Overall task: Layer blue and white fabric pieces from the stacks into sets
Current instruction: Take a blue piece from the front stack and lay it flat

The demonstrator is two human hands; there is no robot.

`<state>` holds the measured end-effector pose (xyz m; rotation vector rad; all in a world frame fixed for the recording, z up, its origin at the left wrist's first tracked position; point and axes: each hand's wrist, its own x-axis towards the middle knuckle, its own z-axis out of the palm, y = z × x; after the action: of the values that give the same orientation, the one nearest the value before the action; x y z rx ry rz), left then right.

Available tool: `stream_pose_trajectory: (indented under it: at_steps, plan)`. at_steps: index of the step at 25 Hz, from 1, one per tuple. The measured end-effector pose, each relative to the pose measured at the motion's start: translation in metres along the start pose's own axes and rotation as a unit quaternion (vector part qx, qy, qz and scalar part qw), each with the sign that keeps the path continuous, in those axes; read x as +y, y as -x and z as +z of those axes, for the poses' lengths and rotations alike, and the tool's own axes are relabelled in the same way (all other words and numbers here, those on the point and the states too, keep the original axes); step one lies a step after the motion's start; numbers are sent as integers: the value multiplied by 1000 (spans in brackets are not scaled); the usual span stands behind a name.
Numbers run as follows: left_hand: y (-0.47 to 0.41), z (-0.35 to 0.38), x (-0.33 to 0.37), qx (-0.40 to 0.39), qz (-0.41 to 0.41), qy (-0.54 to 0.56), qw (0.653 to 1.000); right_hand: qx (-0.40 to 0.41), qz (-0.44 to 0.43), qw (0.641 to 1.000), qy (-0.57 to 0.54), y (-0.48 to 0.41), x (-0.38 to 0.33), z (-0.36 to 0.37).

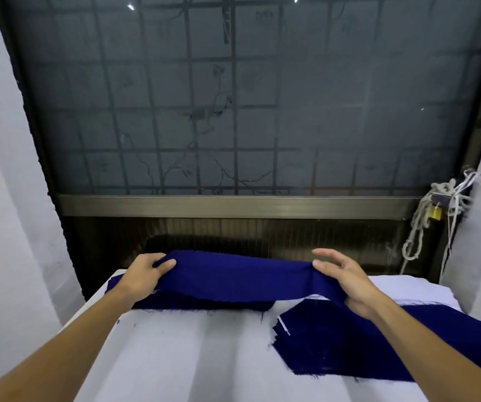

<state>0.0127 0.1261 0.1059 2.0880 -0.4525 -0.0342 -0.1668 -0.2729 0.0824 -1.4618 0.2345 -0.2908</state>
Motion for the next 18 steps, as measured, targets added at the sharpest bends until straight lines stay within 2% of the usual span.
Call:
stream_pose_trajectory:
  at_steps: [2,6,10,13,18]
  plan:
    - [15,5,3,14,-7,-2,1000,11,-1,1000,-2,15,1,-7]
    - [47,21,-1,50,4,-17,999,49,-10,990,133,48,10,-22]
    - [84,43,-15,35,13,-15,999,28,8,982,185,84,22,-36]
    - [116,54,-33,36,-12,13,999,9,21,979,204,113,37,-42]
    - [166,74,-79,-5,-32,-36,999,5,21,967,256,155,78,-45]
